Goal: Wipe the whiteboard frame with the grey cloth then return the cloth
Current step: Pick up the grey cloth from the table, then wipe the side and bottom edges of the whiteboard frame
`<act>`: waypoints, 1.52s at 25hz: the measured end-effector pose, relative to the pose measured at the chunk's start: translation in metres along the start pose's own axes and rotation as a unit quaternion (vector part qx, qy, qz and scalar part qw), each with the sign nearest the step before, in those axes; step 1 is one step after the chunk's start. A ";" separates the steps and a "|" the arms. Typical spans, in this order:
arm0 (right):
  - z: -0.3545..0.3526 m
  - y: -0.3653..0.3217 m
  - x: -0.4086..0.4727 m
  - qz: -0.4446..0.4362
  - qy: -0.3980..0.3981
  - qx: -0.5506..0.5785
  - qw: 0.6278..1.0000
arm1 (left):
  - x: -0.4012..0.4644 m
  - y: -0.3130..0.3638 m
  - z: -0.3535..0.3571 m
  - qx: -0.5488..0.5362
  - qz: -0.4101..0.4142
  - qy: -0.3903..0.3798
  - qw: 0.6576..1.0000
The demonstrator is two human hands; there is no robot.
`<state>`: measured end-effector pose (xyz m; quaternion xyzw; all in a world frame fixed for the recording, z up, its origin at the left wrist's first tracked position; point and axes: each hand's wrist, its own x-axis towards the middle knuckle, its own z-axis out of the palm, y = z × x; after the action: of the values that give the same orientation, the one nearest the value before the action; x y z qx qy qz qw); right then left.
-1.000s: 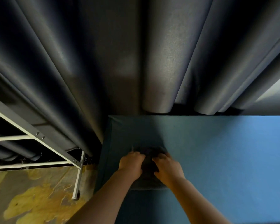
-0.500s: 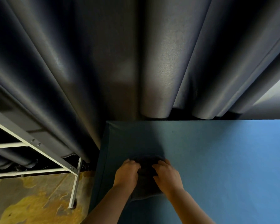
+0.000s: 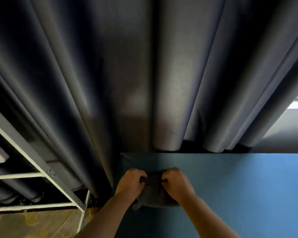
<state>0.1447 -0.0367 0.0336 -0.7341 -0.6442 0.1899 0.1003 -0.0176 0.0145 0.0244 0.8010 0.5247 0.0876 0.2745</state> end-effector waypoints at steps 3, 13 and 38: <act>-0.067 -0.033 0.007 -0.042 0.059 0.001 0.997 | 0.000 0.029 -0.069 -0.017 0.020 0.057 0.998; -0.218 -0.150 -0.016 -0.192 0.177 -0.038 0.965 | -0.062 0.082 -0.247 0.031 0.081 0.219 0.972; -0.205 -0.486 -0.013 -0.386 0.267 -0.016 0.883 | -0.219 -0.115 -0.480 0.047 0.079 0.376 0.922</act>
<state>-0.2140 0.0432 0.4118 -0.4517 -0.8285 -0.0775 0.3218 -0.4092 0.0215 0.3962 0.7602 0.5277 0.3788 0.0113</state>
